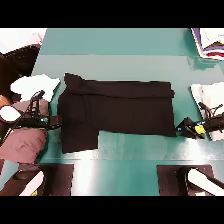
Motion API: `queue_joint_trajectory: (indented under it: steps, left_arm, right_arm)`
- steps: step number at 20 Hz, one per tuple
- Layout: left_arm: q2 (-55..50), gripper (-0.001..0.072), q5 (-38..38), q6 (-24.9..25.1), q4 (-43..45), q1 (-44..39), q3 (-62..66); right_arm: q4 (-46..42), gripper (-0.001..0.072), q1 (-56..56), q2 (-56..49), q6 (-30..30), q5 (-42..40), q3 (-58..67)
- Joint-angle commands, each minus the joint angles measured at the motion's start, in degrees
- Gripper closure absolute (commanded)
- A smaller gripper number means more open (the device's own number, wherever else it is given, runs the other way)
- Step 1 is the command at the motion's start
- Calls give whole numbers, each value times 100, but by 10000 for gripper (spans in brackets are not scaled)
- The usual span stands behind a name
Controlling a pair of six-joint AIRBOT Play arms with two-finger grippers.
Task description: Fold the shirts.
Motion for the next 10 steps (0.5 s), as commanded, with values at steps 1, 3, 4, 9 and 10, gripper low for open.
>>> queue_joint_trajectory:
  steps: [1, 3, 4, 9, 10]
  left_arm:
    - [33, 679, 2, 2, 0, 2, 7]
    - [33, 679, 0, 2, 0, 2, 7]
    - [33, 679, -28, 9, 2, 2, 7]
    - [262, 681, -1239, 133, 179, 2, 295]
    - [601, 681, -1421, 101, 177, 2, 267]
  right_arm:
    - [214, 283, 122, -179, -57, -409, -254]
    - [203, 396, 358, -175, -57, -494, -254]
    - [190, 483, 463, -151, -59, -546, -254]
    - [-302, 691, 625, 651, -153, -114, -168]
    - [-616, 690, 627, 949, -153, 227, -111]
